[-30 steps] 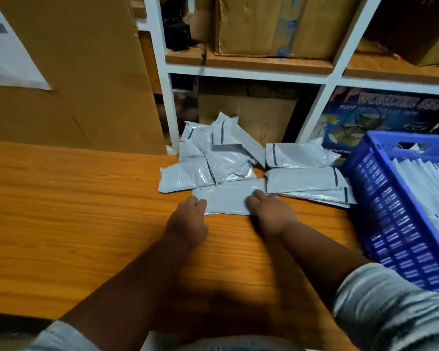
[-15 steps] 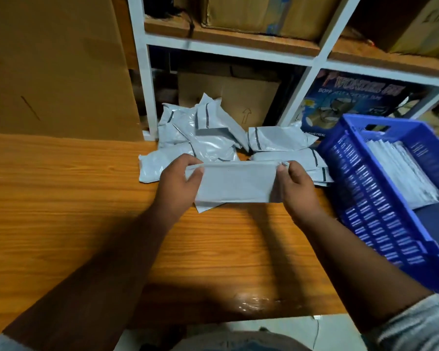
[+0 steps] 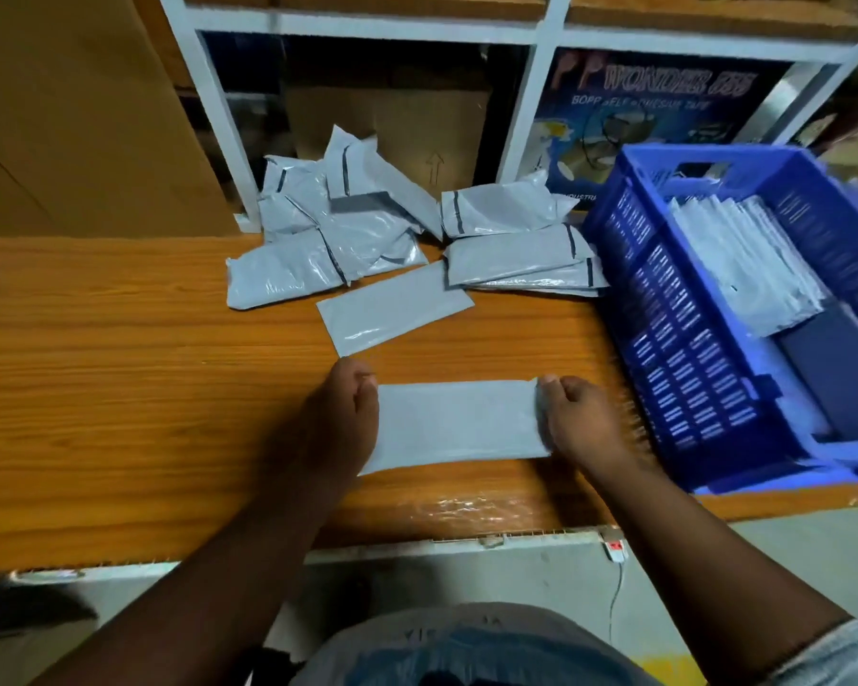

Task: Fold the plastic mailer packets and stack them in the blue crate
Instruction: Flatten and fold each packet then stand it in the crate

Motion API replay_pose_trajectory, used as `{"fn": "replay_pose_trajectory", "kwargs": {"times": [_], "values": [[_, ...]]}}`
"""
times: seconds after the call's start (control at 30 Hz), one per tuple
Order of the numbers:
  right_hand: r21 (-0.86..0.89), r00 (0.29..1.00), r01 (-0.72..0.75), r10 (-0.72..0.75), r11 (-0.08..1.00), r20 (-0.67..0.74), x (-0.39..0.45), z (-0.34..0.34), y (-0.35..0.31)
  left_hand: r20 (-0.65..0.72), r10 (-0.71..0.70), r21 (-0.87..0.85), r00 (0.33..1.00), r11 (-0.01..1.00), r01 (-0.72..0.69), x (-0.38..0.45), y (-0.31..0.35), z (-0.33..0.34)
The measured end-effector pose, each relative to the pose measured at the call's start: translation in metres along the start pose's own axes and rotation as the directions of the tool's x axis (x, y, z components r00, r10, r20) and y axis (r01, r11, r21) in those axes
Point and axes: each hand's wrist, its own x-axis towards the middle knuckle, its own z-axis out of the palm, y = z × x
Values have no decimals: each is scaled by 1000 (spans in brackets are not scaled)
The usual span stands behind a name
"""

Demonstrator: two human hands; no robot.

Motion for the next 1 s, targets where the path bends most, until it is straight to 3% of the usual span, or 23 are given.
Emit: {"fn": "replay_pose_trajectory", "kwargs": {"times": [0.13, 0.27, 0.43, 0.5, 0.63, 0.8, 1.0], "values": [[-179, 994, 26, -45, 984, -104, -13, -15, 25, 16, 66, 392, 998, 918, -67, -20, -2, -4], [-252, 961, 225, -257, 941, -100, -18, -15, 33, 7, 96, 425, 995, 901, -90, -42, 21, 10], [-348, 747, 648, -655, 677, 117, -10, 12, 8, 44, 184, 432, 982, 883, -185, -43, 63, 50], [-379, 766, 636, -610, 672, 204, -3, 26, 0, 76, 194, 463, 978, 862, -207, -38, 79, 64], [-452, 894, 447, -377, 772, 241, 6, 50, 8, 160, 127, 560, 979, 805, -196, -27, 92, 89], [-483, 904, 425, -338, 765, 260, 7, 56, 10, 263, 30, 646, 964, 737, -199, -29, 77, 118], [-522, 904, 426, -329, 739, 273, 11, 59, 11, 247, 68, 666, 967, 712, -221, -31, 65, 129]]}}
